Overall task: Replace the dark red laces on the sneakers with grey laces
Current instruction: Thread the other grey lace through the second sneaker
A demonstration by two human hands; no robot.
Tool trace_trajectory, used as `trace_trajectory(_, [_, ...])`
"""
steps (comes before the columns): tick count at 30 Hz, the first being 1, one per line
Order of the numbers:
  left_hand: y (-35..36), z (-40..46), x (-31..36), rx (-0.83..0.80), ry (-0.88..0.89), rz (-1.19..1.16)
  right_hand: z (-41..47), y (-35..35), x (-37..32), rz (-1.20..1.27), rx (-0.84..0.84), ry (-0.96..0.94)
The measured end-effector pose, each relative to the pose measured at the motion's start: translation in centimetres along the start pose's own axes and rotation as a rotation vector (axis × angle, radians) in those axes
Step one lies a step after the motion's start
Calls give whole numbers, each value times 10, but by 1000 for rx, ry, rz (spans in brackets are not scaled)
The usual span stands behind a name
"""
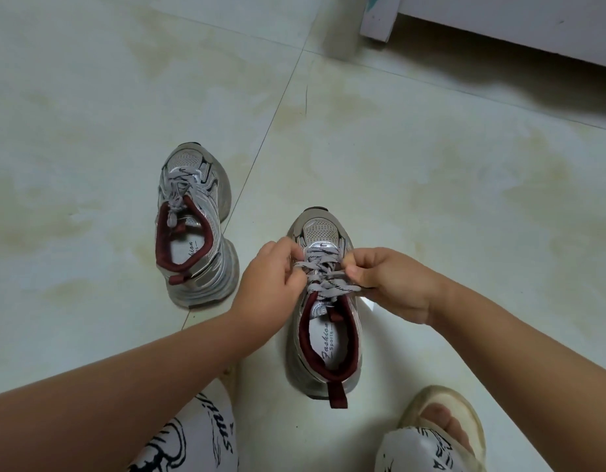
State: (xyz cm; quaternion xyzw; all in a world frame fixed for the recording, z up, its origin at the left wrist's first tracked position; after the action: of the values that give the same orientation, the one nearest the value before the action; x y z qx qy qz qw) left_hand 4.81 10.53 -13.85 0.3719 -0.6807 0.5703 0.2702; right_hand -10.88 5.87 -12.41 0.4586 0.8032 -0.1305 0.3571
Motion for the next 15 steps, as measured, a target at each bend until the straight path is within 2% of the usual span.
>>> trace_trajectory(2, [1,1,-1,-26,8,18,-2,-3,5,163,-12,-6])
trace_trajectory(3, [1,2,-2,-34,-1,7,-3,-2,6,147,12,-10])
trace_trajectory(5, [0,4,-4,-44,-31,-29,-3,0,2,-69,113,-25])
trace_trajectory(8, [1,1,-3,-67,-44,-64,-2,9,-8,-541,245,-65])
trace_trajectory(10, [2,-2,0,-90,-32,-68,0,15,-12,-659,277,-98])
trace_trajectory(12, [1,-3,1,-109,-42,-39,1,14,-10,-493,239,-93])
trace_trajectory(15, [-1,0,-2,-107,-78,-39,-6,1,-4,-1,67,-43])
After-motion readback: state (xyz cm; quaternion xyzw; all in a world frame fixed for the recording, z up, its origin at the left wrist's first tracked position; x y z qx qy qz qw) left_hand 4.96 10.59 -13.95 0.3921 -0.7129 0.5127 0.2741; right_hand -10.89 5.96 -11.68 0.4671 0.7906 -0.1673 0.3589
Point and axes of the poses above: each hand's wrist, its own z-axis towards the middle knuckle, its own y-axis out of the palm, x = y × z, the point moved 1 cm from there along z, towards the middle knuckle, and after that the axes turned 4 degrees about y, right-handed, at the moved point
